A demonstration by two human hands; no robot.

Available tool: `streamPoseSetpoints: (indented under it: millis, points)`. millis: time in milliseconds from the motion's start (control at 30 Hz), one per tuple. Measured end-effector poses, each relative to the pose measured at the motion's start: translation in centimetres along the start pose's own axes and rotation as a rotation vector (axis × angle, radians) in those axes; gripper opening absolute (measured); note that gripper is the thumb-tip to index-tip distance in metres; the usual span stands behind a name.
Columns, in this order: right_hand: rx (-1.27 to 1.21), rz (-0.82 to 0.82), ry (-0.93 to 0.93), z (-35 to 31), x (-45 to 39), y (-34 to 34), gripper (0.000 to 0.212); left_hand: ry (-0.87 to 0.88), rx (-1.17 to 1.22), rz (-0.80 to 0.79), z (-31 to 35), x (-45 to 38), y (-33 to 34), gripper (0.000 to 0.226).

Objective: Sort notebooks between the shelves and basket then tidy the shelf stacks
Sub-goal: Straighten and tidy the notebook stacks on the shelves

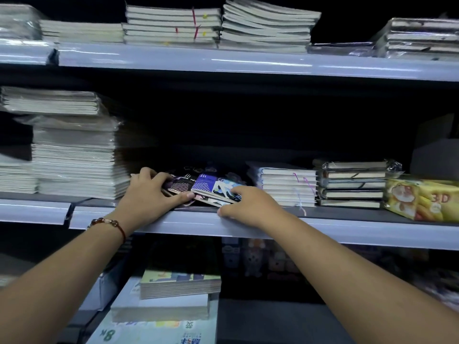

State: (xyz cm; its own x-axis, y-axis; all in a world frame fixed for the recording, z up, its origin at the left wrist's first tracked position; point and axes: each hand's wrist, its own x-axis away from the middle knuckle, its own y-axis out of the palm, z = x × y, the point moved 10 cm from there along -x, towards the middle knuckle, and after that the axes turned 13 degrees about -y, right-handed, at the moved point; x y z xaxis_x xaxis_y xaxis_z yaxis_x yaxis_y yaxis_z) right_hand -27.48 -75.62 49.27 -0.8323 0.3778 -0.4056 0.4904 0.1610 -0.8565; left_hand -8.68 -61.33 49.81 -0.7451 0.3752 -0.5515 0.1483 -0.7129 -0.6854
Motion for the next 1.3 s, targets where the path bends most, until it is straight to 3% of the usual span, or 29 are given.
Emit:
streamPoseSetpoints:
  millis: [200, 300, 367, 533, 667, 800, 867, 933, 1067, 1200, 1300]
  points:
    - [-0.096, 0.049, -0.019, -1.6, -0.4, 0.0, 0.047, 0.013, 0.094, 0.007, 0.1, 0.5, -0.9, 0.095]
    - [-0.186, 0.072, 0.019, -1.6, -0.8, 0.2, 0.048, 0.014, 0.254, -0.059, 0.3, 0.5, -1.4, 0.072]
    - [-0.287, 0.106, 0.055, -1.3, -1.0, 0.3, 0.038, 0.053, 0.291, -0.071, 1.2, 0.7, -1.7, 0.062]
    - [-0.676, 0.214, 0.226, 0.7, -1.0, -0.2, 0.013, 0.103, 0.32, -0.003, 3.3, 1.4, -2.0, 0.059]
    - [-0.975, 0.344, 0.373, 2.4, -0.6, -0.5, 0.011, 0.129, 0.32, -0.016, 5.1, 2.0, -0.8, 0.056]
    - [-1.054, 0.46, 0.317, 3.1, -1.0, -1.6, 0.023, 0.16, 0.264, -0.06, 5.3, 1.7, -0.6, 0.064]
    - [-1.024, 0.424, 0.322, 3.1, -1.1, -1.2, 0.017, 0.134, 0.119, -0.032, 4.2, 0.8, -0.9, 0.082]
    - [-0.858, 0.298, 0.317, 2.5, -0.9, -0.5, 0.014, -0.005, -0.036, -0.059, 1.9, -0.4, -0.8, 0.108]
    - [-0.467, 0.145, 0.172, 0.6, -1.1, -0.5, 0.019, -0.184, 0.002, -0.316, -0.6, -0.8, 0.8, 0.141]
    - [-0.418, 0.146, 0.18, 0.3, -1.5, -0.2, 0.028, -0.195, 0.116, -0.267, -0.3, -0.7, 0.2, 0.135]
    - [-0.561, 0.22, 0.21, 0.6, -1.4, -0.1, 0.023, -0.169, 0.181, -0.218, 0.0, -0.4, -0.3, 0.111]
